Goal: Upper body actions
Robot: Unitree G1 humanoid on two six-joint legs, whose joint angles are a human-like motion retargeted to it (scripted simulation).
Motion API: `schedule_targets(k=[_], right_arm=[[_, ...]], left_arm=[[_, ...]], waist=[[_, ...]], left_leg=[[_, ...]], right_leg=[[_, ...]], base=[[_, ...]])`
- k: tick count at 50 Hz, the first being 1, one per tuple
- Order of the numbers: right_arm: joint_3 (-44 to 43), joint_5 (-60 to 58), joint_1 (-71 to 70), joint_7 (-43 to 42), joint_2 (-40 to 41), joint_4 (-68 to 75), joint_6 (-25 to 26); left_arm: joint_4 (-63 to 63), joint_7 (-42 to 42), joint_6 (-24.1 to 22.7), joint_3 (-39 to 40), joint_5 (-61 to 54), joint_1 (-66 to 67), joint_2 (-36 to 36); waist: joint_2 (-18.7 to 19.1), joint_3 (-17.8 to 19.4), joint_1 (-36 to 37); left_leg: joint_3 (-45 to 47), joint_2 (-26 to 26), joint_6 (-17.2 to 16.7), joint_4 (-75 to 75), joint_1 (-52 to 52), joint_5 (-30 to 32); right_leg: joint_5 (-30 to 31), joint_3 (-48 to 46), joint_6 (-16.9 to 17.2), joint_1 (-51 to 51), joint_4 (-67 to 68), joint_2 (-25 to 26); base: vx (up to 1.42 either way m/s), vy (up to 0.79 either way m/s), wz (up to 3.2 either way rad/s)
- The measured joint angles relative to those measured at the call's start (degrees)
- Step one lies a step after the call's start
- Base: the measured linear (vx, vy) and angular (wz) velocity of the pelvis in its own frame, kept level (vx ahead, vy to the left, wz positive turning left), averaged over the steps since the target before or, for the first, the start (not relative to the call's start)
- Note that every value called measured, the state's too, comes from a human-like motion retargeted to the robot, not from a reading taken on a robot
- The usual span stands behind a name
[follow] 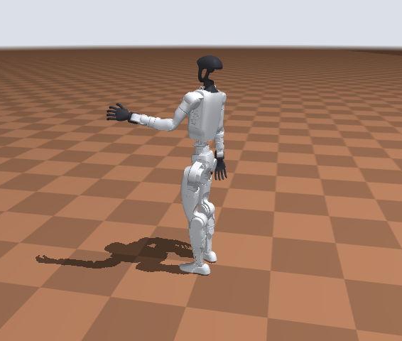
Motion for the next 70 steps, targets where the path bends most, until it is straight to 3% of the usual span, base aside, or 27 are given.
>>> schedule_targets(k=[20,23,29,36,47,53,58,65,70], right_arm=[[0.3,0.9,-0.2,0.1,0.0,-0.1,-0.4],[0.4,0.7,-0.3,0.0,0.1,-0.3,-0.4],[0.4,0.8,-0.7,0.0,0.1,-0.4,-0.5],[0.4,1.4,-0.6,-0.1,0.1,-0.5,-0.5],[1.1,1.4,-0.4,-0.1,0.5,-0.7,-0.5],[2.6,-0.1,-0.9,-0.5,0.4,-1.2,-0.1],[3.9,-2.1,-0.9,-2.2,0.7,-2.3,1.4],[5.3,-4.4,-1.2,-3.3,1.1,-2.6,5.5],[5.2,-5.4,-1.7,-2.8,1.2,-1.2,7.0]], left_arm=[[-8.4,2.3,-3.5,-0.7,-0.4,3.6,-0.6],[-11.7,1.5,-6.9,-1.0,-1.0,5.7,-0.8],[-18.5,-1.3,-19.8,-1.9,-1.7,12.4,-0.5],[-22.8,2.6,-25.0,-3.4,2.5,21.4,-2.4],[-8.0,-1.1,-21.9,-4.9,-3.0,27.6,-16.2],[2.3,0.8,-24.3,-4.4,6.1,29.8,-13.9],[10.5,0.7,-23.0,-5.3,14.5,31.6,-12.0],[27.2,-8.4,-12.2,-5.8,22.1,30.1,-12.5],[46.1,-15.3,-4.2,-7.2,26.1,26.5,-13.0]], waist=[[-0.3,1.4,0.4],[-0.4,1.8,0.4],[-0.4,2.3,0.5],[-0.5,3.1,0.7],[-1.2,3.5,1.0],[-0.9,3.9,0.2],[-0.6,4.1,-0.7],[-0.5,3.8,-0.5],[-0.9,3.1,4.0]], left_leg=[[0.8,0.5,-0.1,0.0,0.3,-0.1],[0.9,0.6,-0.1,0.0,0.4,-0.1],[1.2,0.7,-0.1,-0.1,0.3,-0.1],[1.4,0.8,-0.1,-0.1,0.5,-0.2],[0.8,0.6,-0.1,0.0,0.5,-0.1],[0.1,0.7,-0.1,0.0,0.3,0.0],[-0.4,0.8,-0.2,0.0,0.3,0.1],[0.2,0.9,-0.2,0.0,0.2,0.0],[4.2,1.5,-0.2,-0.1,0.2,-0.5]], right_leg=[[0.3,0.8,0.3,-0.3,0.4,-0.2],[0.3,0.9,0.3,-0.3,0.4,-0.2],[0.3,1.2,0.4,-0.6,0.5,-0.1],[0.3,1.4,0.4,-0.4,0.4,0.0],[0.2,1.0,0.5,0.1,0.3,-0.1],[0.3,0.3,0.6,0.0,0.4,-0.2],[0.5,-0.3,0.5,-0.2,0.4,-0.1],[0.5,0.2,0.2,-0.6,0.5,0.0],[0.0,4.6,1.5,-0.7,0.9,-0.3]], base=[[0.00,0.00,-0.01],[0.00,0.00,0.00],[0.00,0.00,0.00],[0.00,0.00,0.00],[0.00,0.00,0.00],[0.00,0.00,0.00],[0.00,0.00,0.00],[0.00,0.00,-0.04],[0.00,0.01,-0.65]])
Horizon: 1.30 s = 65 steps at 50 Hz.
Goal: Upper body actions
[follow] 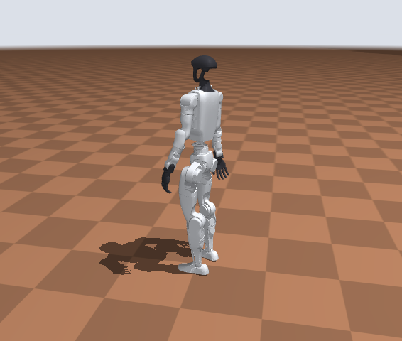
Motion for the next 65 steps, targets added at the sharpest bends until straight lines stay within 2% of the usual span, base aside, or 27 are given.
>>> schedule_targets(k=[4,7,10,13,18,24,37,65], right_arm=[[-1.1,1.0,-0.1,-0.5,0.0,0.7,-0.4],[-1.7,2.3,0.1,-1.5,0.0,0.3,-1.0],[-2.1,4.5,0.6,-1.4,0.0,-0.4,-3.1],[-3.0,7.3,1.1,0.0,0.0,-0.8,-4.6],[-3.0,9.7,1.8,0.1,0.3,-0.3,-4.1],[-2.5,8.4,1.6,0.3,0.2,-0.8,-3.6],[-1.6,6.8,1.5,-0.5,0.4,-1.5,-2.9],[-2.2,7.8,1.6,-0.3,0.4,-1.3,-2.8]], left_arm=[[17.6,1.1,3.9,0.4,-3.1,-2.8,-1.0],[24.7,0.9,7.1,1.3,-7.5,-2.7,-2.3],[24.7,0.1,7.9,2.4,-10.9,-0.2,-4.4],[24.7,2.8,6.1,4.9,-17.7,1.3,-6.2],[24.4,6.2,2.8,7.4,-24.3,1.9,-6.3],[22.8,2.5,5.5,5.2,-20.8,1.4,-5.2],[18.5,6.6,3.9,1.1,-13.4,0.4,-5.7],[20.4,4.0,4.7,2.6,-16.8,0.0,-5.6]], waist=[[-0.3,-0.1,0.4],[-0.2,0.0,0.2],[-0.1,0.2,-0.2],[-0.2,-0.2,-2.7],[-0.6,-0.2,-0.1],[-0.6,0.1,0.0],[-0.6,0.3,-0.5],[-0.5,-0.3,-1.0]], left_leg=[[0.2,0.0,0.0,0.0,0.0,0.0],[0.5,0.1,0.0,0.0,0.0,-0.1],[0.9,0.3,-0.1,0.0,0.0,-0.3],[-1.3,0.1,-0.6,-0.1,0.0,-0.5],[0.9,-0.3,-0.1,-0.1,0.1,-0.3],[0.0,-0.3,-0.1,0.2,-0.3,0.0],[-0.7,-0.3,-0.4,0.3,-0.6,0.2],[-0.9,-0.5,-0.2,0.0,-0.4,0.1]], right_leg=[[0.0,0.2,0.1,0.0,0.0,0.0],[0.0,0.5,0.1,-0.1,0.0,0.0],[0.0,0.8,0.2,-0.2,0.0,0.1],[-0.3,-1.3,0.3,0.0,-0.1,-0.7],[-0.4,0.8,-0.1,0.5,-0.6,0.2],[-0.1,0.0,-0.2,0.6,-0.7,0.1],[0.1,-0.6,-0.3,0.7,-0.9,-0.1],[-0.2,-0.9,-0.3,0.6,-0.9,0.0]], base=[[0.00,0.00,0.00],[0.00,0.00,0.00],[0.00,0.00,0.08],[-0.01,0.00,0.50],[0.01,0.01,-0.34],[0.00,0.00,0.10],[0.00,0.00,0.04],[0.00,0.00,0.00]])
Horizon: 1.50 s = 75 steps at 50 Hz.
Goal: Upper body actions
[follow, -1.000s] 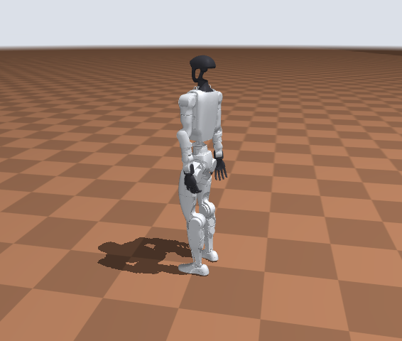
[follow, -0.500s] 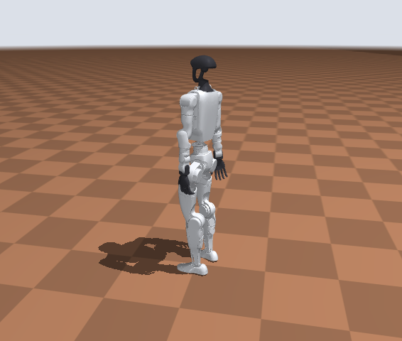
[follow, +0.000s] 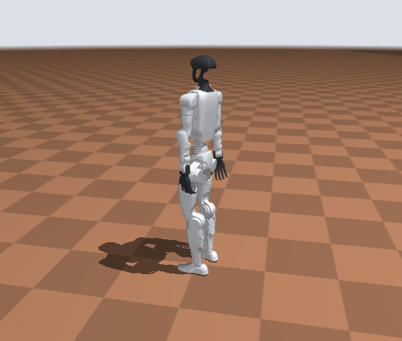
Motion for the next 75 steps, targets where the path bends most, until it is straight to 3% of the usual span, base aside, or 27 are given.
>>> schedule_targets(k=[75], right_arm=[[0.1,0.5,-0.2,0.2,0.1,0.2,0.3]], left_arm=[[0.5,0.3,-0.1,0.4,-0.8,-0.4,0.2]], waist=[[-0.2,-0.9,0.1]], left_leg=[[0.5,-0.3,0.2,0.1,-0.3,-0.1]], right_leg=[[-0.2,0.3,-0.3,0.1,-0.4,0.3]], base=[[0.00,0.00,0.00]])
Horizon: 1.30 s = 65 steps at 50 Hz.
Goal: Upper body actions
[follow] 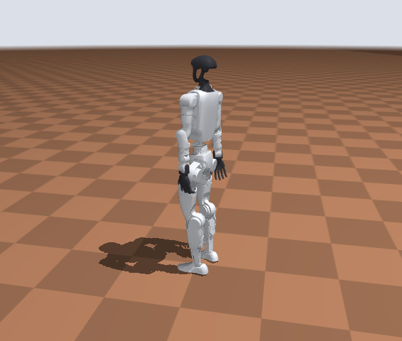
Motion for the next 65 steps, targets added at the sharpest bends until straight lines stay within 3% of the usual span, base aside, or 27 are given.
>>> schedule_targets(k=[38,65], right_arm=[[0.1,0.4,-0.1,0.1,0.0,0.2,0.1],[-1.0,0.4,-0.5,0.2,-0.2,-0.5,-0.9]], left_arm=[[0.0,-0.2,0.0,-0.5,-0.4,-0.1,0.1],[-0.1,1.0,0.3,-1.1,-2.1,0.5,1.7]], waist=[[-0.1,0.1,-0.1],[-1.6,2.6,2.6]], left_leg=[[-0.4,-0.1,0.0,0.1,0.0,0.0],[1.3,-0.6,0.9,0.6,0.5,-0.1]], right_leg=[[0.0,-0.4,0.0,0.2,-0.1,0.0],[0.5,1.5,1.3,0.7,0.7,-1.4]], base=[[0.00,0.00,0.00],[0.01,-0.01,-0.06]])
